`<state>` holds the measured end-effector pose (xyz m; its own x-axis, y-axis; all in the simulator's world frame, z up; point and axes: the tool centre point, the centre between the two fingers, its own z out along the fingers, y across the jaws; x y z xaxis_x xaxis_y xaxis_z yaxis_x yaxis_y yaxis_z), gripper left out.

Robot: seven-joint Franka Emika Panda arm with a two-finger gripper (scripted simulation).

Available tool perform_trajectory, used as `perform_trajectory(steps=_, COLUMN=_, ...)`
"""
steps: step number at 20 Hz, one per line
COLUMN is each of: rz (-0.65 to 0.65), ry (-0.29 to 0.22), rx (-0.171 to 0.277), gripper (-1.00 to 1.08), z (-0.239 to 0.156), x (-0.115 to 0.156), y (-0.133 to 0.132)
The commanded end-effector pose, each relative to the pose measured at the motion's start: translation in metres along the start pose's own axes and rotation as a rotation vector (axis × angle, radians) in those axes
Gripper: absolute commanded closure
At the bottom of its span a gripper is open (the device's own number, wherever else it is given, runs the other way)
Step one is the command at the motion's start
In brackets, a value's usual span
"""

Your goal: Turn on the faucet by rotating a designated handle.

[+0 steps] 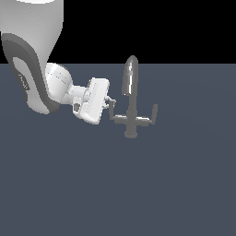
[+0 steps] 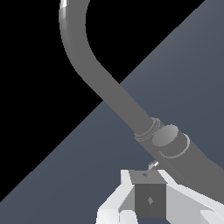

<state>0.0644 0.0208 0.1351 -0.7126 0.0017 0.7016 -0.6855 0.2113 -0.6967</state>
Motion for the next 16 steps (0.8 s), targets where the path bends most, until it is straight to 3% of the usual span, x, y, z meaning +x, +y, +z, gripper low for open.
perform_trajectory(steps=1, rz=0.000, ry=0.000, rx=0.000, gripper=1.08, z=-0.001, x=0.006, y=0.003)
perform_trajectory(steps=11, rz=0.000, ry=0.000, rx=0.000, gripper=1.08, z=-0.004, x=0.029, y=0.014)
perform_trajectory(steps=16, rz=-0.002, ry=-0.003, rx=0.000, gripper=1.08, z=-0.002, x=0.027, y=0.024)
